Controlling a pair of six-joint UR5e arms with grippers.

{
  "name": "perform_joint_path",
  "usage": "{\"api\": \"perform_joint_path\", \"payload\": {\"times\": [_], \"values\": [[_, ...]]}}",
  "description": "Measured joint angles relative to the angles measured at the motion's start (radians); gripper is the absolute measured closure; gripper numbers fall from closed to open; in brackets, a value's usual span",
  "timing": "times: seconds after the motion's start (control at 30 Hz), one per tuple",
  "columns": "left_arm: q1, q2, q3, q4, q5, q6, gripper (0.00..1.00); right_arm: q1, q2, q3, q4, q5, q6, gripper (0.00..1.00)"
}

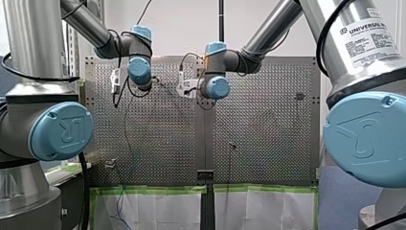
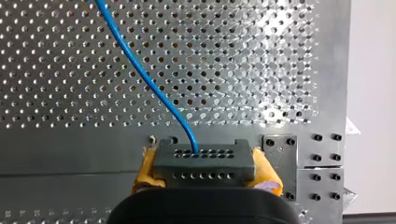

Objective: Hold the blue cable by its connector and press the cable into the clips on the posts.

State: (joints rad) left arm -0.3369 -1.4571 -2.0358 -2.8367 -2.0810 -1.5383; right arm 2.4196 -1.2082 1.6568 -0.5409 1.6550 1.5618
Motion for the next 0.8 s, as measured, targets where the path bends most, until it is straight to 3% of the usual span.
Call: {"api": "perform_joint_path", "payload": {"times": [0.13, 0.4, 0.8], "values": [[0.007, 0.019, 0.0, -0.037, -0.006, -0.004, 1.0, -0.003, 0.0, -0.022, 0.009, -0.004, 0.017, 1.0], [0.017, -0.035, 0.001, -0.094, -0.009, -0.017, 1.0, -0.005, 0.001, -0.086, 0.05, -0.004, 0.029, 1.0], [0.085, -0.001, 0.017, -0.047, 0.056, -0.06, 1.0, -0.006, 0.011, -0.159, 0.085, -0.006, 0.046, 1.0]]}}
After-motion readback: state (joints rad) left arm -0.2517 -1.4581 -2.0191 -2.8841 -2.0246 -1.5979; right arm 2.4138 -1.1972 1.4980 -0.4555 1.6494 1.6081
